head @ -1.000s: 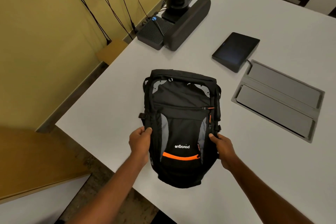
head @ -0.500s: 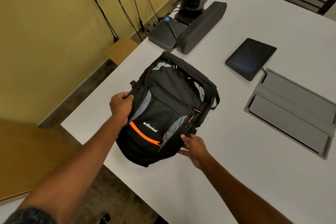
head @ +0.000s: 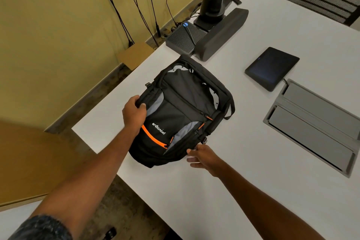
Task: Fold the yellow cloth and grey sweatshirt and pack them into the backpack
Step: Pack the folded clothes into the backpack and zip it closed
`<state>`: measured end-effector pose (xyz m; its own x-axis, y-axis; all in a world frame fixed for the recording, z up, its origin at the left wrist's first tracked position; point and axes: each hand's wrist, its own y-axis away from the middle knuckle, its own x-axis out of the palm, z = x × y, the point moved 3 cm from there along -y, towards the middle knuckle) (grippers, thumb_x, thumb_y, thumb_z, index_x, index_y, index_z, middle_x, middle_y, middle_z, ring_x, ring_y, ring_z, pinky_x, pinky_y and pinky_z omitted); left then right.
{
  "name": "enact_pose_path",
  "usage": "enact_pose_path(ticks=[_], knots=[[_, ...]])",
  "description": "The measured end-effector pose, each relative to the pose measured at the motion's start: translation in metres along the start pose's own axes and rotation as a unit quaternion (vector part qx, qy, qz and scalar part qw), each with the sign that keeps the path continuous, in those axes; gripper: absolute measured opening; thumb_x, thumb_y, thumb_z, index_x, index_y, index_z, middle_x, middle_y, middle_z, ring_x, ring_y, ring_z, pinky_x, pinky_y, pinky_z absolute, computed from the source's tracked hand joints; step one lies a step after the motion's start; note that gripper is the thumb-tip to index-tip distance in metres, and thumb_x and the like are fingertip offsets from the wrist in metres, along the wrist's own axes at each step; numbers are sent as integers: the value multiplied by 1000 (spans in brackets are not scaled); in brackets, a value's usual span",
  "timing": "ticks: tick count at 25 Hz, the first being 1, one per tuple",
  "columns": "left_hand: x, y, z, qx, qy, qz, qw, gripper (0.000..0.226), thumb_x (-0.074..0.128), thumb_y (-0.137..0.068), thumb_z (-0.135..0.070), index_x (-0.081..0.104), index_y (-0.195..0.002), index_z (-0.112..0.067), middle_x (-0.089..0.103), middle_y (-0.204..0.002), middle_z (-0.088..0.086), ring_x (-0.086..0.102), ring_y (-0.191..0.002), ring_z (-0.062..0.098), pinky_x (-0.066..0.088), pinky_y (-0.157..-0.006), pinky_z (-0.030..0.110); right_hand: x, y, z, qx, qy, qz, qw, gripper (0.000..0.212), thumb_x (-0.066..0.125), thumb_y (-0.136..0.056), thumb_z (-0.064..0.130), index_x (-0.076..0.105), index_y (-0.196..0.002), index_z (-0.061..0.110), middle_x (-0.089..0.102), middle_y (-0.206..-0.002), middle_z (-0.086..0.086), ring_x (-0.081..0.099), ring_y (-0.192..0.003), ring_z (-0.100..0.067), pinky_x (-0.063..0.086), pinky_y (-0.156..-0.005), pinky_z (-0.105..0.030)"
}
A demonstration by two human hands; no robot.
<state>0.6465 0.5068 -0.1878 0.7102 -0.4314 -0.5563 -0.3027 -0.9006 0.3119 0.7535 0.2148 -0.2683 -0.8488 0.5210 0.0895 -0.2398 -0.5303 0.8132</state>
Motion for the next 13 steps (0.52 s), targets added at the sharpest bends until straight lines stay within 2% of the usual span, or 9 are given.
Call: enact_pose_path(ticks=[3, 7, 13], knots=[[-2, 32, 18, -26, -9, -9, 1000, 54, 63, -99, -12, 53, -152, -13, 61, -149, 12, 59, -138, 35, 51, -116, 50, -2, 13, -1, 5, 36, -29, 999, 25, 70, -102, 26, 68, -121, 9, 75, -122, -9, 76, -106, -25, 64, -90, -38], [-13, 84, 41, -59, -7, -14, 998, 60, 64, -101, -14, 47, -158, -10, 51, -159, 15, 49, -147, 37, 44, -121, 51, 2, 37, -6, -6, 25, -37, 999, 21, 65, -104, 27, 68, -120, 14, 77, -116, -11, 78, -102, -27, 64, -89, -38], [-44, 179, 81, -107, 41, -21, 993, 52, 65, -103, -20, 53, -154, -14, 59, -151, 10, 58, -137, 31, 49, -115, 46, 23, 89, -20, -29, 34, -14, 999, 19, 61, -106, 22, 67, -122, 13, 76, -118, -11, 76, -105, -28, 63, -83, -35]])
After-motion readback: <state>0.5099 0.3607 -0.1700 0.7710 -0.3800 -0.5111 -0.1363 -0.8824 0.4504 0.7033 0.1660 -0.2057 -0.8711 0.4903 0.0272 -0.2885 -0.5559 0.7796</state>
